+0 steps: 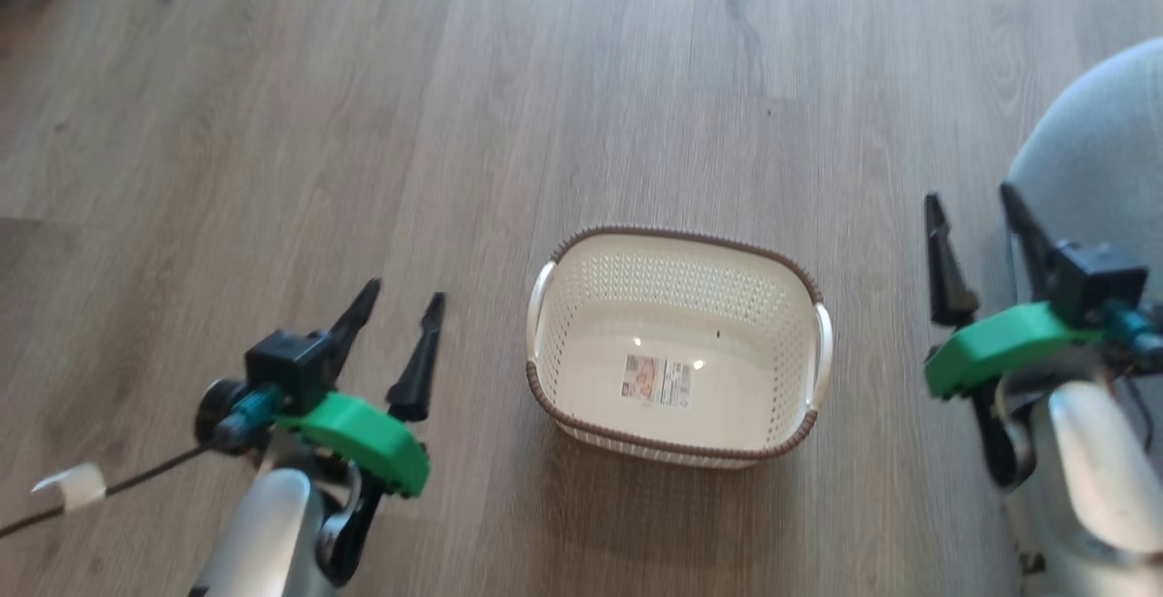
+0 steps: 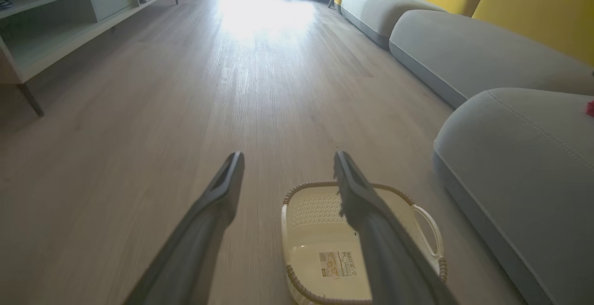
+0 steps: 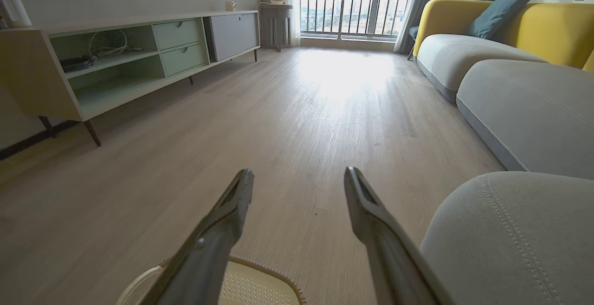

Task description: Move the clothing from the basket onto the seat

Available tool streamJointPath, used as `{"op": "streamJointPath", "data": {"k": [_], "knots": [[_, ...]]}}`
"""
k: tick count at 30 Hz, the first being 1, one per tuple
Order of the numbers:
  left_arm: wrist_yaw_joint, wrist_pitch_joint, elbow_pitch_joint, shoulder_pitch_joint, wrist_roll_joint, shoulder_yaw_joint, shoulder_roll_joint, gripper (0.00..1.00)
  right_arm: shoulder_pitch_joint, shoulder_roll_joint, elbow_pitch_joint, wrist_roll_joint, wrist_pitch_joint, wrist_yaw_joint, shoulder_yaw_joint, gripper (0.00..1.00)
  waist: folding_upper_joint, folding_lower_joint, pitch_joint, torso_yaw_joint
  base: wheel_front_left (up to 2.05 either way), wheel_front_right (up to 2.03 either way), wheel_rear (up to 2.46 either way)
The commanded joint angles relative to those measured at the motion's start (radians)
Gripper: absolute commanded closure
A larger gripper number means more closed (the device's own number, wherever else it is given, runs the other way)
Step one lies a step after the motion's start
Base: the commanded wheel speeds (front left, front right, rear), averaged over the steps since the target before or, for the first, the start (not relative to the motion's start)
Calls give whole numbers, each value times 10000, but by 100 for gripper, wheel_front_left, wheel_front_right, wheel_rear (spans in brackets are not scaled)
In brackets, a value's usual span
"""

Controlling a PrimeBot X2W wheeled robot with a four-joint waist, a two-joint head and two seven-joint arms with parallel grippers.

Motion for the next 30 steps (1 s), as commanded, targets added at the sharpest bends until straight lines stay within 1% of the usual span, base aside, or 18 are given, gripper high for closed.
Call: {"op": "streamJointPath", "data": {"k": [1, 6, 12, 23, 30], "knots": [[-5, -95, -243, -123, 112, 531, 43, 0, 45, 50, -346, 42, -93, -4, 261, 0, -1, 1, -204, 50, 0, 0, 0], [-9, -95, -251, 278, 416, 1143, -33, 0, 572, 308, -347, 212, -93, -4, 328, 0, -1, 1, -468, -96, 0, 0, 0], [-11, -95, -313, 626, 611, 1578, -124, 0, 1205, 478, -351, 271, -93, -4, 523, 0, -1, 1, -753, -322, 0, 0, 0], [-12, -95, -381, 1231, 639, 1954, -226, 0, 2358, 761, -637, 564, -93, -4, 467, 0, -1, 1, -1133, -655, 0, 0, 0], [-13, -95, -344, 1471, 602, 2108, -257, 0, 2716, 839, -943, 656, -93, -4, 355, 0, -1, 1, -1180, -986, 0, 0, 0]]}}
